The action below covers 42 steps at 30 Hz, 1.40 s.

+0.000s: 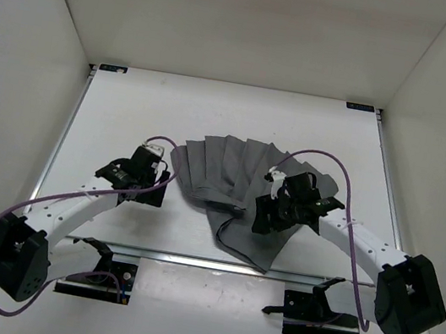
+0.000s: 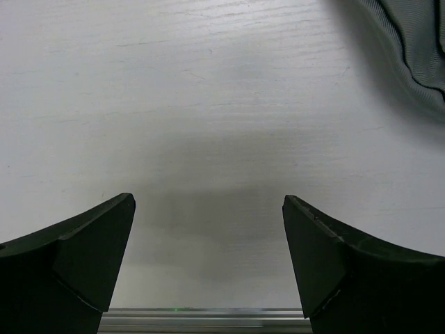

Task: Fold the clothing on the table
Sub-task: Flatten the skirt out

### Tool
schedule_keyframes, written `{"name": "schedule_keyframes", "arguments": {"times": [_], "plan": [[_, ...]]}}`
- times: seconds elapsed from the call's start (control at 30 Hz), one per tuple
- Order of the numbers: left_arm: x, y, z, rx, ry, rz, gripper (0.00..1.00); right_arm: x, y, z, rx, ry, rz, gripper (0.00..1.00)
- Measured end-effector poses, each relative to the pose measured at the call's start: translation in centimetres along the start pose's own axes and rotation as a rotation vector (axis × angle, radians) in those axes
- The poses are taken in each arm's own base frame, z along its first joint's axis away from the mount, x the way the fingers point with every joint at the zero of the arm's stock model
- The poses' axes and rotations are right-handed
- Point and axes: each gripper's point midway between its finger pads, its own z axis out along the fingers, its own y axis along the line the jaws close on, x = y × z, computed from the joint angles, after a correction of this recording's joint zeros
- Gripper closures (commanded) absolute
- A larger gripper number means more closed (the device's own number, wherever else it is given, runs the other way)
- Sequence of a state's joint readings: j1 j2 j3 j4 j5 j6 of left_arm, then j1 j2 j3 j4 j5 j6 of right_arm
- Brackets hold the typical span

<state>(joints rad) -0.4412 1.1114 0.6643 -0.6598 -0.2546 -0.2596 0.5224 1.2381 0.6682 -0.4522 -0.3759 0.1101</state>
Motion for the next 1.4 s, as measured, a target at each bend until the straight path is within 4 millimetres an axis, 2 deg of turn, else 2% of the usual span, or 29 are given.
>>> {"name": "schedule_keyframes", "arguments": {"times": [0.03,0.07,0.1,0.13,0.17,0.2,0.3,0.33,0.37,0.4,0.43,0.5,0.53,0.57,0.6,0.67,0.7,0.83,0.9,1.03,1.17,1.2,1.23,1.3,1.4], "plan": [[0.0,-0.1,0.0,0.005,-0.001,0.001,0.04,-0.1,0.0,0.0,0.003,0.001,-0.002,0.41],[0.0,-0.1,0.0,0.008,-0.002,0.001,0.22,-0.2,0.0,-0.1,0.003,-0.001,-0.003,0.41],[-0.1,-0.2,-0.1,0.012,-0.009,-0.003,0.55,-0.3,0.0,-0.1,0.003,-0.004,-0.005,0.41],[-0.3,-0.3,-0.2,0.016,-0.02,-0.005,0.71,-0.5,0.1,-0.2,0.003,-0.008,-0.007,0.42],[-0.4,-0.4,-0.3,0.019,-0.029,-0.004,0.99,-0.6,0.2,-0.2,0.003,-0.011,-0.01,0.41],[-0.4,-0.4,-0.4,0.023,-0.039,-0.006,1.0,-0.7,0.2,-0.2,0.003,-0.014,-0.014,0.43],[-0.6,-0.5,-0.9,0.038,-0.063,0.006,1.0,-0.8,0.4,-0.4,0.004,-0.019,-0.027,0.52],[-0.8,-0.7,-1.1,0.05,-0.077,0.008,1.0,-0.8,0.5,-0.5,0.005,-0.023,-0.034,0.52],[-1.0,-0.9,-1.3,0.07,-0.088,0.011,0.86,-0.9,0.5,-0.7,0.01,-0.028,-0.04,0.59],[-1.2,-1.2,-1.5,0.091,-0.101,0.017,0.57,-0.9,0.5,-0.9,0.016,-0.031,-0.048,0.61],[-1.5,-1.4,-1.7,0.115,-0.113,0.019,0.51,-1.0,0.4,-1.2,0.021,-0.037,-0.053,0.6],[-1.9,-1.9,-1.9,0.162,-0.124,-0.002,0.5,-1.2,0.4,-1.7,0.031,-0.053,-0.071,0.47],[-2.1,-2.1,-1.9,0.185,-0.126,-0.015,0.47,-1.3,0.5,-2.0,0.032,-0.061,-0.077,0.45],[-2.2,-2.3,-2.0,0.2,-0.127,-0.02,0.45,-1.3,0.5,-2.3,0.034,-0.068,-0.088,0.45],[-2.6,-2.6,-2.0,0.214,-0.135,-0.02,0.39,-1.4,0.6,-2.5,0.036,-0.077,-0.098,0.45],[-3.7,-4.3,-2.6,0.281,-0.178,0.0,0.24,-1.4,0.6,-3.0,0.041,-0.09,-0.106,0.44],[-4.3,-5.1,-3.0,0.313,-0.2,0.006,0.22,-1.5,0.5,-3.1,0.044,-0.095,-0.105,0.44],[-7.6,-9.5,-4.5,0.488,-0.307,0.037,0.29,-1.3,-1.4,-3.9,0.086,-0.125,-0.041,0.44],[-8.2,-11.5,-4.6,0.556,-0.314,0.058,0.31,-1.4,-2.8,-4.3,0.114,-0.145,0.007,0.44],[-8.0,-15.3,-3.9,0.636,-0.305,0.141,0.28,-1.7,-3.4,-4.7,0.134,-0.164,0.024,0.44],[-7.8,-18.5,-4.7,0.706,-0.364,0.268,0.39,-1.7,-3.7,-4.8,0.129,-0.182,0.035,0.43],[-8.0,-19.1,-5.0,0.724,-0.392,0.299,0.37,-1.6,-3.9,-4.8,0.133,-0.185,0.044,0.44],[-8.3,-19.8,-5.3,0.736,-0.427,0.338,0.3,-1.5,-4.2,-4.8,0.134,-0.187,0.054,0.44],[-8.9,-20.7,-5.6,0.752,-0.485,0.404,0.23,-1.3,-4.4,-4.9,0.133,-0.189,0.069,0.44],[-8.8,-22.6,-5.3,0.772,-0.535,0.542,0.21,-1.6,-4.7,-5.0,0.132,-0.202,0.076,0.43]]}}
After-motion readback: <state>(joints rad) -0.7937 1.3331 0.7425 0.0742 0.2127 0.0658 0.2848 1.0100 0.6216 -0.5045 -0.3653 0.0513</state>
